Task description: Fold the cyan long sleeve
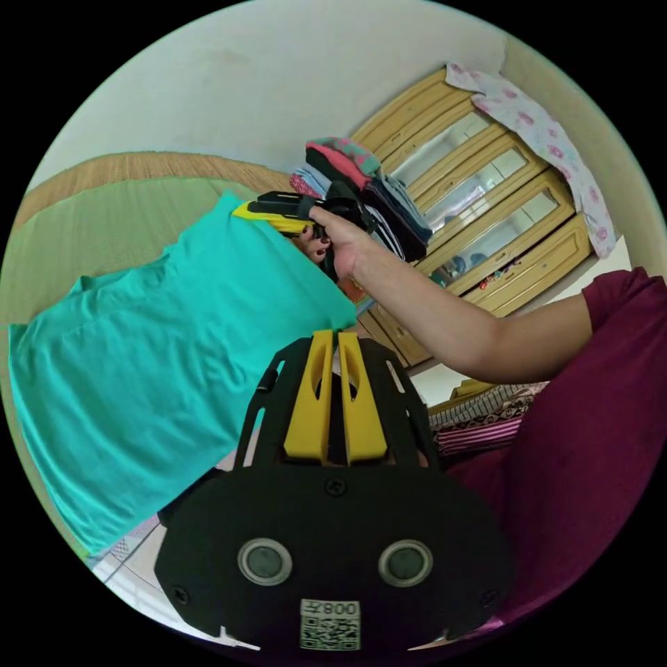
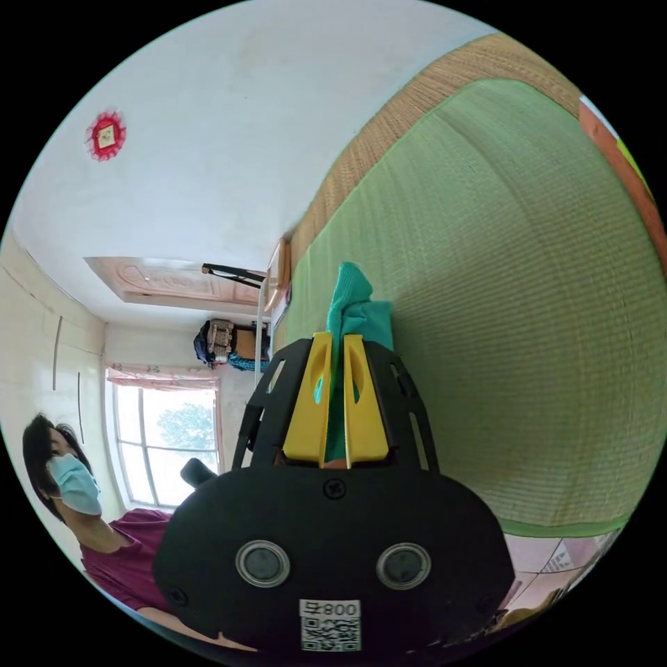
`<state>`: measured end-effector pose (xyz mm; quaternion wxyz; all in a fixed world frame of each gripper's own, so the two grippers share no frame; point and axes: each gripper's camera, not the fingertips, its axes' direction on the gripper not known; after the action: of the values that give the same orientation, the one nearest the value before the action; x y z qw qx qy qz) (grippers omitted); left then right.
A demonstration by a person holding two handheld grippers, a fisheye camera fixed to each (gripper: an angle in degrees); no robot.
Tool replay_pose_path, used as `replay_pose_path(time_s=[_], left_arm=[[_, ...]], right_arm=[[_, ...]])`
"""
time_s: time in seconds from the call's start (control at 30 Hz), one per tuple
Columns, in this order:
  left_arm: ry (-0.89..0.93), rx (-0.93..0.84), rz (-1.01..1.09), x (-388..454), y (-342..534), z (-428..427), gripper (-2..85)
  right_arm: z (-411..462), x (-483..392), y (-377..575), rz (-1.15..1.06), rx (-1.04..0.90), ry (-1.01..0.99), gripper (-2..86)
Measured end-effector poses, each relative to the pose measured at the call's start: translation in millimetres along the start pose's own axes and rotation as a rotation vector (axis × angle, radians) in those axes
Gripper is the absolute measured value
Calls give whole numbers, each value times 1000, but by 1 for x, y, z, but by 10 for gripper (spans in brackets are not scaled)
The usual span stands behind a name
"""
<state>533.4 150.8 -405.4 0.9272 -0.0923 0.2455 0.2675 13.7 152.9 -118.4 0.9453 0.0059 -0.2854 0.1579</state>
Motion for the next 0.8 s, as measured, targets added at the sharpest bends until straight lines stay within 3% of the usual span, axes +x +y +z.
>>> replay_pose_path(time_s=[0.4, 0.8], left_arm=[[13, 276, -250, -115, 211, -85, 9], [40, 448, -540, -229, 410, -93, 8]], right_arm=[[123, -158, -14, -136, -75, 18, 25], [281, -253, -29, -128, -168, 116, 23]])
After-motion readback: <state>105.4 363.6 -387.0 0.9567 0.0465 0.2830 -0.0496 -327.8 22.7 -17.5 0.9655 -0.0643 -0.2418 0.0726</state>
